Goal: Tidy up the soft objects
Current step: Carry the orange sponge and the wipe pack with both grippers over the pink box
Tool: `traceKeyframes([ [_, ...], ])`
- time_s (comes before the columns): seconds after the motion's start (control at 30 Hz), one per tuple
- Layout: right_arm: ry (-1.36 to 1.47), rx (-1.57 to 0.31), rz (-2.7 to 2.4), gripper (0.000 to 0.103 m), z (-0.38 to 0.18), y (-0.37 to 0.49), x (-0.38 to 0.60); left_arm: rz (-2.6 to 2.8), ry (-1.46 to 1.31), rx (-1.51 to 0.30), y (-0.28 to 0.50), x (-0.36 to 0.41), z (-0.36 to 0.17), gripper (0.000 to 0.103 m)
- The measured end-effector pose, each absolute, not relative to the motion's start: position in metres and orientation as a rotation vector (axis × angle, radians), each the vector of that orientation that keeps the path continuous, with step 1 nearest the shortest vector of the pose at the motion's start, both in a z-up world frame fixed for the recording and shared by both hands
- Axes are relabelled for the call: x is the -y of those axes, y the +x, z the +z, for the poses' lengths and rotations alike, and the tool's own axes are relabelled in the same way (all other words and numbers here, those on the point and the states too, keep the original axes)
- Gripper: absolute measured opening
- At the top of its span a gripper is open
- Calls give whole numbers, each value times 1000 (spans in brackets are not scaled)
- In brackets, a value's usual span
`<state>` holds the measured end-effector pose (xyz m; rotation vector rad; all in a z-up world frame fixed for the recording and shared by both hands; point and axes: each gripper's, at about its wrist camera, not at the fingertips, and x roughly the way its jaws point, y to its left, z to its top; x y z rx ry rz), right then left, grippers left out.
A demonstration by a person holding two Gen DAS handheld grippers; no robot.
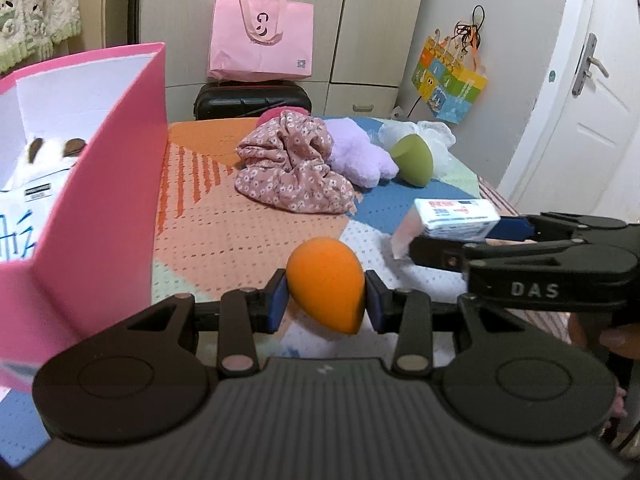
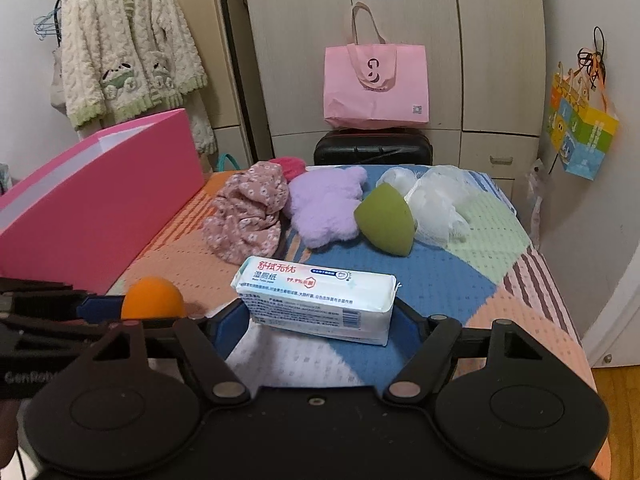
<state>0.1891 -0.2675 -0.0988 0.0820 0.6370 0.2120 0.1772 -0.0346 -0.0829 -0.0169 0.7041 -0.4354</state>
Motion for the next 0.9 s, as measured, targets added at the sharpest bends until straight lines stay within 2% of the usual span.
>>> traceKeyframes([
  [0.5, 92, -705, 292, 79, -91, 136, 254, -393, -11, -747, 134, 11, -74, 39],
  [0.9, 70, -701, 397, 79, -66, 100, 228, -357, -77, -728, 106, -41, -61, 39],
])
